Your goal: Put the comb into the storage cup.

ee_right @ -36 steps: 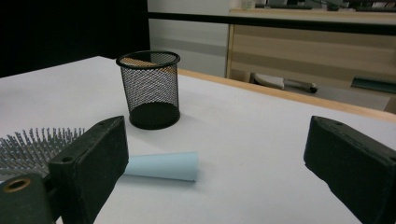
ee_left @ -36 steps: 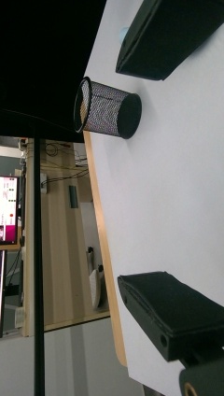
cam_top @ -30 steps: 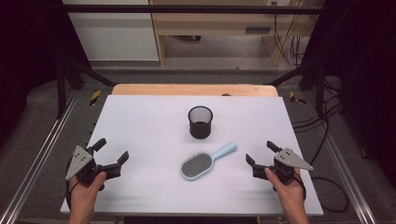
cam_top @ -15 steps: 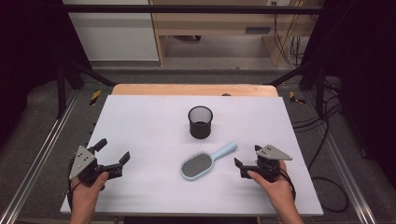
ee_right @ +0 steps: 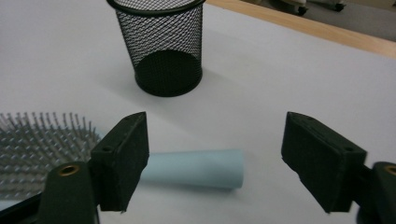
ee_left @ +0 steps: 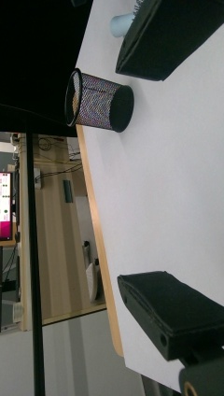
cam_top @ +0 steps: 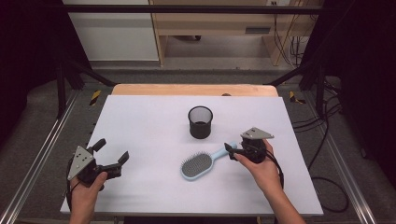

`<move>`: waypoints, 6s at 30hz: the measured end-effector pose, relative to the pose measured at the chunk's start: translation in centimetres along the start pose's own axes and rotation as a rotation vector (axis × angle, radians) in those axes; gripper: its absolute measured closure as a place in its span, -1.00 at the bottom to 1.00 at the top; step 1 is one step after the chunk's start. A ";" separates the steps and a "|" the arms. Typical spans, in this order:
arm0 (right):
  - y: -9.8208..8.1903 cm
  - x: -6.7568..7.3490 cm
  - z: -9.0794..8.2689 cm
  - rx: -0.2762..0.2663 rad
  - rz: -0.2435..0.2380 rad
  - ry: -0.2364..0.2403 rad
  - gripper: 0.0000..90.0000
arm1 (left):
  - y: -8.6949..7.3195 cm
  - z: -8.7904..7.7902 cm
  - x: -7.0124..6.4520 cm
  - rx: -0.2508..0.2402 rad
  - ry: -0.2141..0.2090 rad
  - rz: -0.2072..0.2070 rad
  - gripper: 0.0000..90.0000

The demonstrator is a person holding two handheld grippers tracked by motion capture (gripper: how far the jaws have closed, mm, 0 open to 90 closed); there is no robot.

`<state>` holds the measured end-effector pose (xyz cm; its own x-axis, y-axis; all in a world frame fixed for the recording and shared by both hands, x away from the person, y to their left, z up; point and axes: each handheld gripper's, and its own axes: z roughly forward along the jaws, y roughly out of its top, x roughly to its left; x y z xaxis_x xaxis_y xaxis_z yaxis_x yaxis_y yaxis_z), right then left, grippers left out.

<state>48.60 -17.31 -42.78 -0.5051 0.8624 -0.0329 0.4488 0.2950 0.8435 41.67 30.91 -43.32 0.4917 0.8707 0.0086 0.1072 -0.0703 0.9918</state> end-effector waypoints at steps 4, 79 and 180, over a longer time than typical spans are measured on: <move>1.1 -0.3 0.7 0.010 -0.001 -0.027 -0.23 | 0.0 0.0 0.0 -0.002 -0.001 0.000 -0.97; -3.7 0.6 0.9 0.400 -0.051 0.120 1.00 | 0.0 -0.1 0.4 -0.015 0.042 -0.009 -0.94; -3.5 9.5 -0.4 0.504 -0.164 0.241 0.51 | -0.1 0.1 0.3 0.000 0.030 -0.004 -0.94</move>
<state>41.94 -10.29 -45.82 -0.7243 0.6888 0.0312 0.6167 0.6268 0.4762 41.90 31.18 -43.42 0.4648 0.8854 0.0084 0.1090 -0.0666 0.9918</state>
